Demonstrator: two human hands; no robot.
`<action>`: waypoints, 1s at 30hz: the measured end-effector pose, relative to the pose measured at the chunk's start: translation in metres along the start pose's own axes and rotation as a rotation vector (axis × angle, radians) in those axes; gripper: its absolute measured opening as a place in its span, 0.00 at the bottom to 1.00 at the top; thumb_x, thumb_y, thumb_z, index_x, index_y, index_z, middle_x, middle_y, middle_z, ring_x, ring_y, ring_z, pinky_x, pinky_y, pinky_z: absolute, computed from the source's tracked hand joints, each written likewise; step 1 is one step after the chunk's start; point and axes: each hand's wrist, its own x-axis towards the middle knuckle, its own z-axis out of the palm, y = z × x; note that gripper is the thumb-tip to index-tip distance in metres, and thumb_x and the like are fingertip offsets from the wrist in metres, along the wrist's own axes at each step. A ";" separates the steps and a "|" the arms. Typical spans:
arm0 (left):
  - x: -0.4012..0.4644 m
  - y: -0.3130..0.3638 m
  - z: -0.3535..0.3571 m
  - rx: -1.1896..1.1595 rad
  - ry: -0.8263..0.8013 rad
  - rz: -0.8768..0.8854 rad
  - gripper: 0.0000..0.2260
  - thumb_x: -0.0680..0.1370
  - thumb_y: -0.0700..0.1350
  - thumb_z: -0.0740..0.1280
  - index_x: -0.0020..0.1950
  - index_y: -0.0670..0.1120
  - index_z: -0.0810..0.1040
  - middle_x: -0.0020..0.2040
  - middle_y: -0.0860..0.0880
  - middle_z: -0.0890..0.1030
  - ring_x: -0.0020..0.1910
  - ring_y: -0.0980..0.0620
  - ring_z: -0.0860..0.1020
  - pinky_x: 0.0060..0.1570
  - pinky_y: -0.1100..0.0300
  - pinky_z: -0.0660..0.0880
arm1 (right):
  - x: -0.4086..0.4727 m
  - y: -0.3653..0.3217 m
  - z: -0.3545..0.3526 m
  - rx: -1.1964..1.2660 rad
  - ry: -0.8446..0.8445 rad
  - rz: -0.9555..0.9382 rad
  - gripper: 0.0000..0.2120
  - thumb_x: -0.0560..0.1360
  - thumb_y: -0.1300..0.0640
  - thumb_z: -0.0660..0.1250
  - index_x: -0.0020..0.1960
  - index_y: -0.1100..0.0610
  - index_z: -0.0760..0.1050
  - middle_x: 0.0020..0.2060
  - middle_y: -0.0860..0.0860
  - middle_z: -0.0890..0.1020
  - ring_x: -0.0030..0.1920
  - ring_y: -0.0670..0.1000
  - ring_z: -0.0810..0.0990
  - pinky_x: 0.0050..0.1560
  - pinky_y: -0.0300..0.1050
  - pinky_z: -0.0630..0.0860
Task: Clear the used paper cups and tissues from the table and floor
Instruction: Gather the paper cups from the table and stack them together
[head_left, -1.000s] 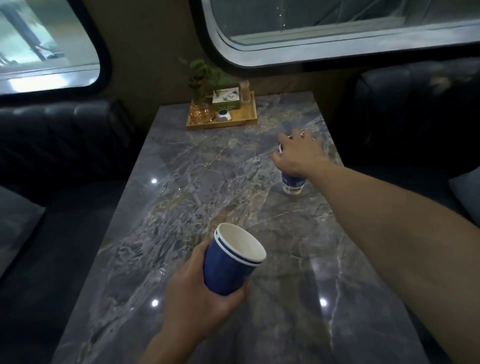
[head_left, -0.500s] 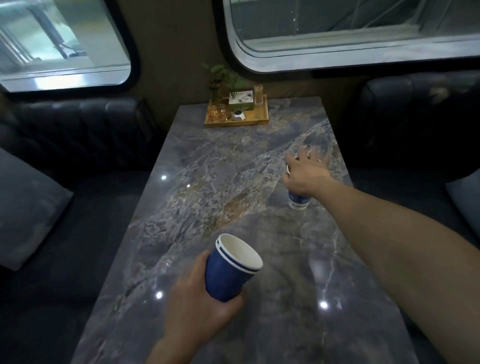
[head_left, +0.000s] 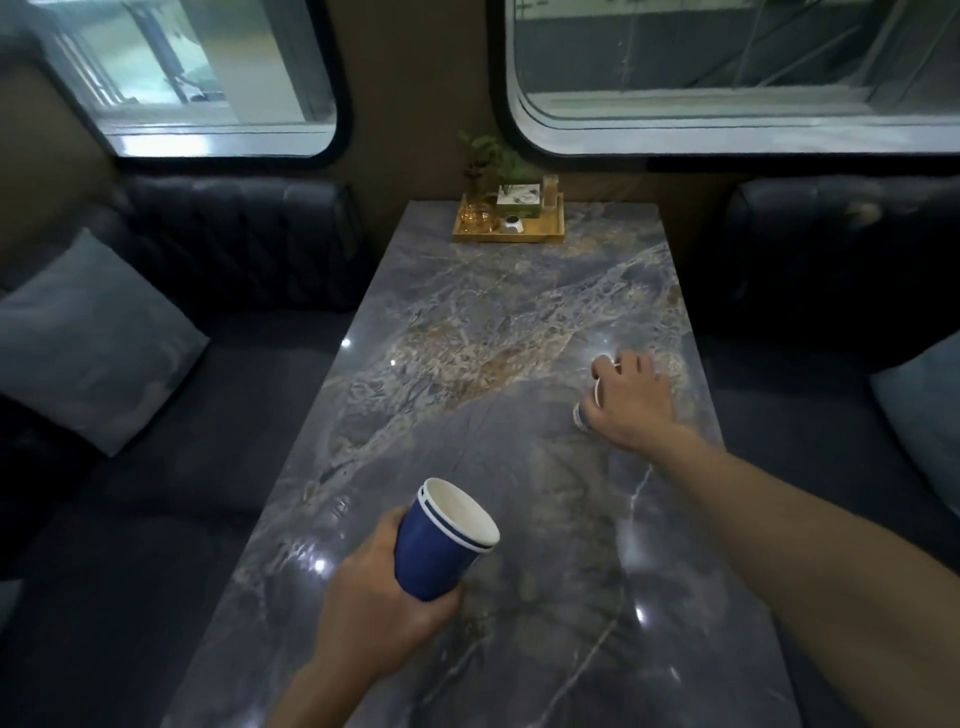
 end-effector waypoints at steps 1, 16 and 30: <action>-0.006 -0.003 -0.004 0.002 -0.005 0.010 0.36 0.56 0.62 0.78 0.59 0.72 0.65 0.47 0.76 0.76 0.42 0.70 0.78 0.31 0.75 0.71 | -0.009 -0.002 -0.004 0.020 0.004 -0.012 0.17 0.70 0.45 0.60 0.54 0.53 0.67 0.56 0.57 0.72 0.57 0.60 0.69 0.55 0.59 0.71; -0.092 -0.052 -0.048 -0.014 -0.065 0.046 0.32 0.57 0.62 0.75 0.58 0.66 0.69 0.43 0.65 0.81 0.38 0.61 0.81 0.35 0.60 0.79 | -0.181 -0.082 -0.070 0.325 0.212 -0.114 0.20 0.69 0.46 0.70 0.54 0.55 0.71 0.50 0.51 0.74 0.52 0.53 0.72 0.53 0.54 0.74; -0.207 -0.157 -0.134 -0.312 -0.248 0.172 0.37 0.58 0.56 0.82 0.62 0.68 0.70 0.51 0.65 0.82 0.46 0.64 0.82 0.41 0.64 0.80 | -0.425 -0.243 -0.086 0.777 0.357 0.064 0.19 0.67 0.42 0.67 0.55 0.46 0.70 0.51 0.45 0.77 0.50 0.41 0.77 0.47 0.34 0.72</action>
